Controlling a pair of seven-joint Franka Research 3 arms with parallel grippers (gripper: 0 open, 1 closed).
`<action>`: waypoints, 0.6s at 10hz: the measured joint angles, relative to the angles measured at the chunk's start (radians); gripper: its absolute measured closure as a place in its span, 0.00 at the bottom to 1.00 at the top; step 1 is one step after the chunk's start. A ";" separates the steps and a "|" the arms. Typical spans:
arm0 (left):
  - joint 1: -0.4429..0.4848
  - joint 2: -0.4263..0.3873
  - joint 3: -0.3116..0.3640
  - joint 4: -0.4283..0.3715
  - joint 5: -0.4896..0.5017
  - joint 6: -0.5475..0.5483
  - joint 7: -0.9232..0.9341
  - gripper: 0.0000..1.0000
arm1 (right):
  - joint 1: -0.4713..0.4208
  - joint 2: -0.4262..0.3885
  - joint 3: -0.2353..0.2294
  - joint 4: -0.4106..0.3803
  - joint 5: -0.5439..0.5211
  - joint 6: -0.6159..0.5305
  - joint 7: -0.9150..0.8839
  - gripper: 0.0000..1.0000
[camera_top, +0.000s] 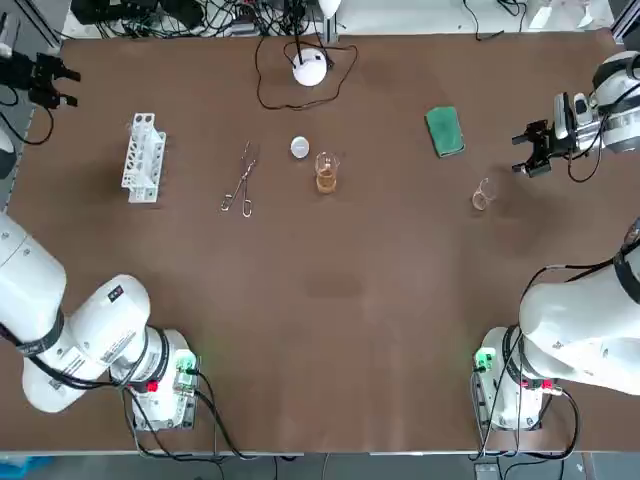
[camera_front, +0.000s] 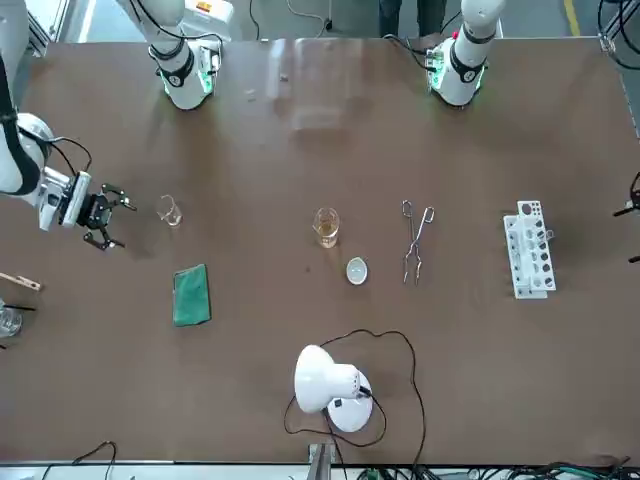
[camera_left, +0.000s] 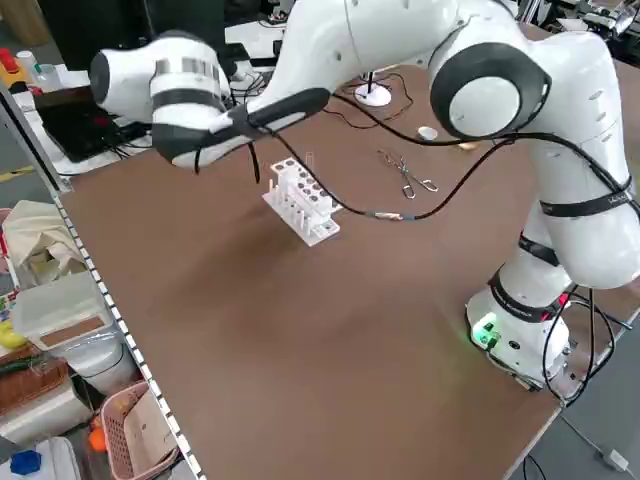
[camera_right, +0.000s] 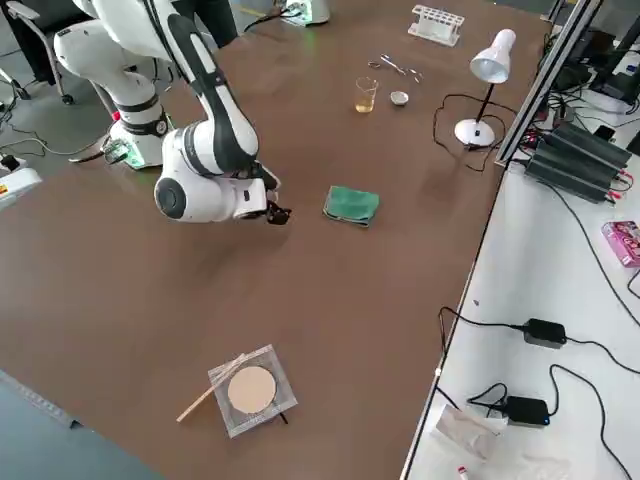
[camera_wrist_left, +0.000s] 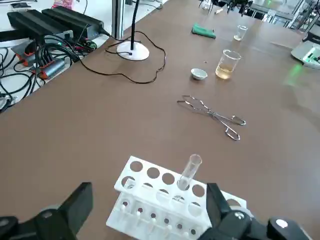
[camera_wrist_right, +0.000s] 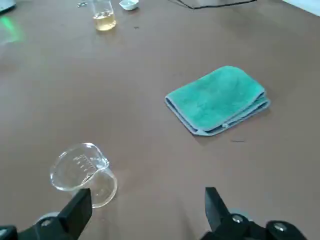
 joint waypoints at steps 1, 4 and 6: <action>0.003 0.030 -0.001 -0.002 -0.029 -0.006 0.066 0.00 | -0.010 0.019 0.000 0.001 0.000 -0.036 -0.041 0.00; 0.002 0.138 -0.005 -0.012 -0.096 -0.022 0.242 0.00 | -0.033 0.076 0.000 0.003 0.001 -0.111 -0.226 0.00; 0.021 0.158 -0.004 -0.056 -0.145 -0.044 0.312 0.00 | -0.059 0.104 0.000 0.005 0.001 -0.129 -0.318 0.00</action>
